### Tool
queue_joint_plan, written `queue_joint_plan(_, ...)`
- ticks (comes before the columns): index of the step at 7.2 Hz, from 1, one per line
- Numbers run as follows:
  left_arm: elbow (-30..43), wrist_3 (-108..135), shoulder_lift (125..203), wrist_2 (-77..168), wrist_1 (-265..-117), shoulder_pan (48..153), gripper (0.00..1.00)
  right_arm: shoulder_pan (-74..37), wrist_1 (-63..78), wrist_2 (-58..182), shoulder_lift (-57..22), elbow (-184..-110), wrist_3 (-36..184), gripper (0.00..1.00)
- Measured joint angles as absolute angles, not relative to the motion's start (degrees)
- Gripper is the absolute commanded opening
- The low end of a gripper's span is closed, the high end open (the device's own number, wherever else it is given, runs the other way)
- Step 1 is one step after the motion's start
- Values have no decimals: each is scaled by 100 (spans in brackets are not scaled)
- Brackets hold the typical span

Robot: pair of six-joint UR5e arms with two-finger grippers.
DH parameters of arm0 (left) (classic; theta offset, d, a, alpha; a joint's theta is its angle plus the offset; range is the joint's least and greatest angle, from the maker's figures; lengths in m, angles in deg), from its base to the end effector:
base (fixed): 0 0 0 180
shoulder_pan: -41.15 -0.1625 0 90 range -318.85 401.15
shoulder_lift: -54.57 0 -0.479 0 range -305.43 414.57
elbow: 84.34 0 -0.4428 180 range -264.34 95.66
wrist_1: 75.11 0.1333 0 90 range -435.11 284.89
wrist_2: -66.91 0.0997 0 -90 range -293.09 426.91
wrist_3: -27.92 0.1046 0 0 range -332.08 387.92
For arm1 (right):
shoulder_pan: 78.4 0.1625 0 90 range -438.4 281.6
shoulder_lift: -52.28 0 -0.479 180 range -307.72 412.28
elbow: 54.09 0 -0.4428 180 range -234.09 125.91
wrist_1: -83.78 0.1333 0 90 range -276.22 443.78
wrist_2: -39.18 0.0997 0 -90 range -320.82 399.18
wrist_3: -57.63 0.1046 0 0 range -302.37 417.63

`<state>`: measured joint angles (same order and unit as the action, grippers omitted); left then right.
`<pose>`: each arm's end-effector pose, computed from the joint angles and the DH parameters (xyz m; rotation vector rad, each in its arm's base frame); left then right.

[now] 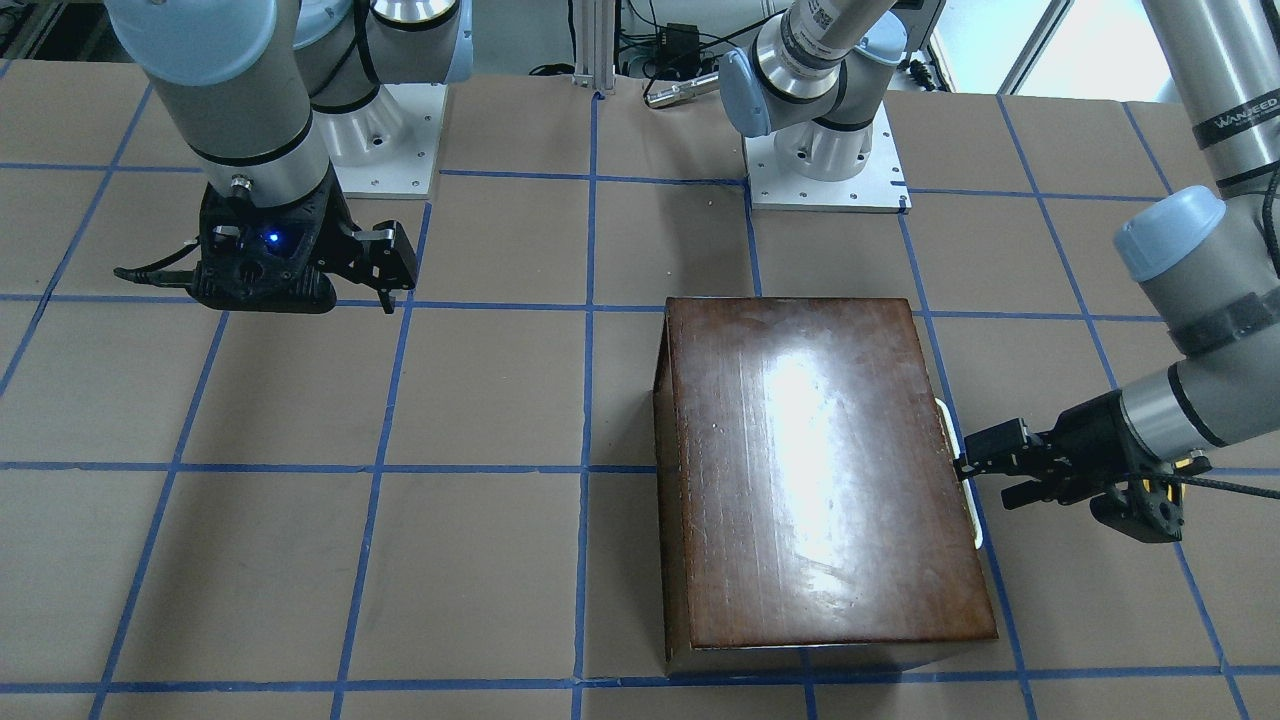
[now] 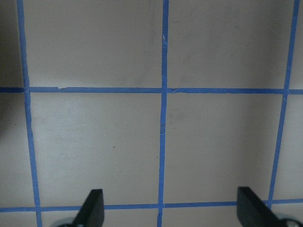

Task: Open drawer and put corn inside
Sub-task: 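Move the left gripper down beside the cabinet to the white drawer handle, then grasp the white handle with the left gripper and pull the drawer open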

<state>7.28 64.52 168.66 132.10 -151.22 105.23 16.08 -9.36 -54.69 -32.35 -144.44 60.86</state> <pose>0.1346 -0.6824 0.2943 -0.1877 -2.6600 0.0684 0.1712 -0.5687 0.4865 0.0358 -3.0704 -0.0620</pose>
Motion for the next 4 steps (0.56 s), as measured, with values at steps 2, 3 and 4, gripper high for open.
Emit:
queue_joint_plan(2, 757, 6457, 16908, 13205, -15122, 10523, 100, 1608, -932, -5469, -3235, -14444, 6086, 100)
queue_joint_plan(3, 764, 6457, 16920, 13206, -15122, 10523, 100, 1608, -933, -5469, -3235, -14444, 6087, 100)
queue_joint_plan(4, 766, 6464, 16923, 13214, -15122, 10523, 100, 1608, -932, -5469, -3235, -14444, 6088, 100)
